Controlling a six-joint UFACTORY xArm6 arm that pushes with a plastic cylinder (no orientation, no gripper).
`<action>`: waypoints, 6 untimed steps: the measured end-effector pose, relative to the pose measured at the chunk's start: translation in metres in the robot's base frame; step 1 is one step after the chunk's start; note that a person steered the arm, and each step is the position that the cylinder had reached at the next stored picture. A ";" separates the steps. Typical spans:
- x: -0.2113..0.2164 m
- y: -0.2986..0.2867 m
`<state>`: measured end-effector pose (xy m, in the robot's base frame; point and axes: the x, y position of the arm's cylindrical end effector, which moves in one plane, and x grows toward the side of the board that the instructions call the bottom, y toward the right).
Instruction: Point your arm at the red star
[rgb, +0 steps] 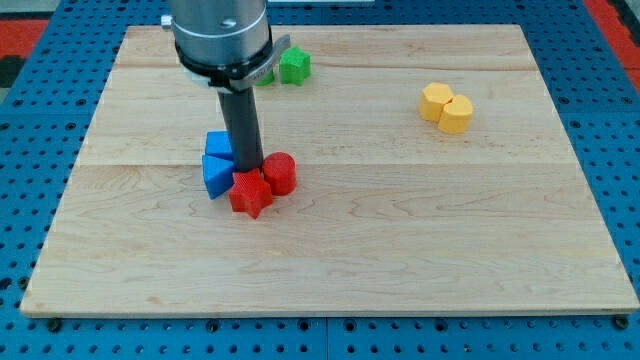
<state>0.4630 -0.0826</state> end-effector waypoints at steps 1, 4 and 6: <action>0.027 -0.001; 0.076 -0.060; 0.105 -0.038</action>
